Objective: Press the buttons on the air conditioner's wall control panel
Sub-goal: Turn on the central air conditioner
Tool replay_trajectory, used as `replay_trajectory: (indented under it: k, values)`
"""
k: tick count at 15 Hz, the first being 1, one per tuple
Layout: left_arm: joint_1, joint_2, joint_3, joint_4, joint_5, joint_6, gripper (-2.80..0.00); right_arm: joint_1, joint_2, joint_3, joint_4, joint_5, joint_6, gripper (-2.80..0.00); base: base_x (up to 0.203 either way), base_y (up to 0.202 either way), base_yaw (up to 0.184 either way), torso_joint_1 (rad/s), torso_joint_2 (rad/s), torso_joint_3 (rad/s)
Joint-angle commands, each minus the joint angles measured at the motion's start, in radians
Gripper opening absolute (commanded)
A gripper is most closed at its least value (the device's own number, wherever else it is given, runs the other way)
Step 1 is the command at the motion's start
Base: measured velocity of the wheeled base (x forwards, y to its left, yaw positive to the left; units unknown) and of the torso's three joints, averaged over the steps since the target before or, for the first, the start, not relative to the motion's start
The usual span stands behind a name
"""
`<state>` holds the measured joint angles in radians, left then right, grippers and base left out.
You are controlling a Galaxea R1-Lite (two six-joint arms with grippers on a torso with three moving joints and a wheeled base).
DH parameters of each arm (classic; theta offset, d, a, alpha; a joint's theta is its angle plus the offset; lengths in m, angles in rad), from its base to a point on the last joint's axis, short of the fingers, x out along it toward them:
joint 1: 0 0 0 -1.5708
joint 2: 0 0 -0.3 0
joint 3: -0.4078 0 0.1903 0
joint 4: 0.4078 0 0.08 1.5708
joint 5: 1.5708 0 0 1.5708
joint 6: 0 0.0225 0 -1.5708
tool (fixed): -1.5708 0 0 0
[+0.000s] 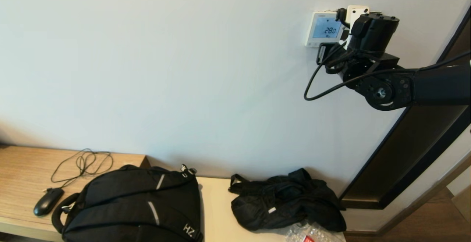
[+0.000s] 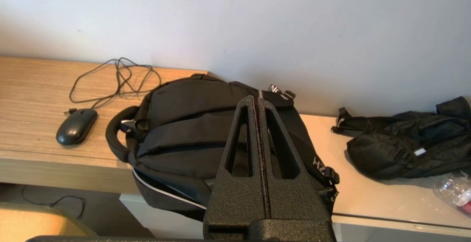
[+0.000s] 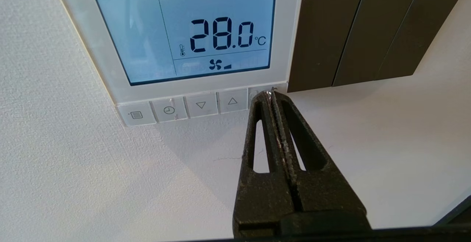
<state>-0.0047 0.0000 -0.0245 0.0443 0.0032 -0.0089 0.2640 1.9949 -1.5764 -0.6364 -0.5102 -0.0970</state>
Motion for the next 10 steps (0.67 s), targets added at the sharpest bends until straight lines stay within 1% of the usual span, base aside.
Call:
replay_trajectory:
  k: [1,3,8,10]
  values:
    - [0.000,-0.002,0.000,0.000,0.000,0.000,-2.80,0.006,-0.005,0.003,-0.005,-0.003,-0.001,-2.80,0.000,0.000,0.000,0.000,0.00,0.000]
    - [0.000,-0.002,0.000,0.000,0.001,0.000,-2.80,0.013,-0.022,0.016,-0.011,-0.018,-0.001,-2.80,0.000,0.000,0.000,0.000,0.00,0.000]
    - [0.000,-0.002,0.000,0.000,0.000,0.000,-2.80,0.041,-0.094,0.088,-0.016,-0.020,0.000,-2.80,0.000,0.000,0.000,0.000,0.00,0.000]
    - [0.000,-0.002,0.000,0.000,0.000,0.000,-2.80,0.056,-0.099,0.089,-0.016,-0.026,-0.002,-2.80,0.000,0.000,0.000,0.000,0.00,0.000]
